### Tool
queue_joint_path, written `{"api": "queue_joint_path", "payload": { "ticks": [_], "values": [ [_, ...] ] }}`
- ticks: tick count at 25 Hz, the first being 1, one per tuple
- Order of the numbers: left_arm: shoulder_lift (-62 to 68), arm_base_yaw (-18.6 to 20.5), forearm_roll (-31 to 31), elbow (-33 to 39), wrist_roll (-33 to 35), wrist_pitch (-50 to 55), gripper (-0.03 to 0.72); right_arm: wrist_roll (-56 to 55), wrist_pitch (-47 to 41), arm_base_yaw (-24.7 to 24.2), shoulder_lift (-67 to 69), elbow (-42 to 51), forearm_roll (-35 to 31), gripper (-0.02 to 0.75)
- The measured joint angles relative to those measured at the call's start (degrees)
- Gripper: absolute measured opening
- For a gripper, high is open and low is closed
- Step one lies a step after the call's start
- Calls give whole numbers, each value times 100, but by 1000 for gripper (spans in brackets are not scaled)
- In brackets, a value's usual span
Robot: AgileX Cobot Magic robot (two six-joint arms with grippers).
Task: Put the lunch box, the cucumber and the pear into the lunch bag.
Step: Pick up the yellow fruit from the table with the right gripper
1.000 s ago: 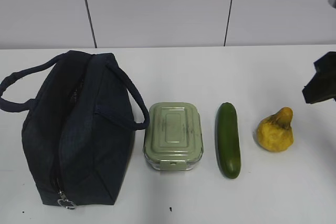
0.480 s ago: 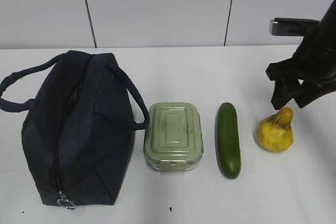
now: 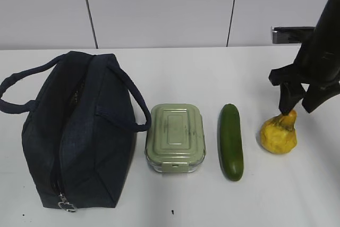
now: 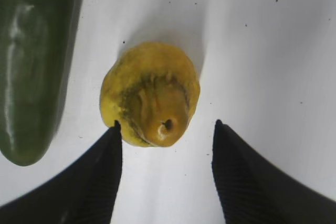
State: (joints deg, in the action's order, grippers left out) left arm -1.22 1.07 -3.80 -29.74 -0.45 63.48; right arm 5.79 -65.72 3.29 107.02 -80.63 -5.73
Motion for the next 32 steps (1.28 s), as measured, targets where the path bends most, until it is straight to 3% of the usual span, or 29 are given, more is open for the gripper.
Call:
{"api": "queue_joint_path", "payload": {
  "ticks": [9, 12, 16, 32],
  "values": [
    [0, 0, 0, 0, 0, 0, 309, 0, -21, 0, 404, 0, -46, 427],
    [0, 0, 0, 0, 0, 0, 309, 0, 19, 0, 427, 0, -57, 379],
    [0, 0, 0, 0, 0, 0, 309, 0, 91, 0, 427, -22, -80, 260],
    [0, 0, 0, 0, 0, 0, 309, 110, 149, 0, 436, -140, -85, 198]
  ]
}}
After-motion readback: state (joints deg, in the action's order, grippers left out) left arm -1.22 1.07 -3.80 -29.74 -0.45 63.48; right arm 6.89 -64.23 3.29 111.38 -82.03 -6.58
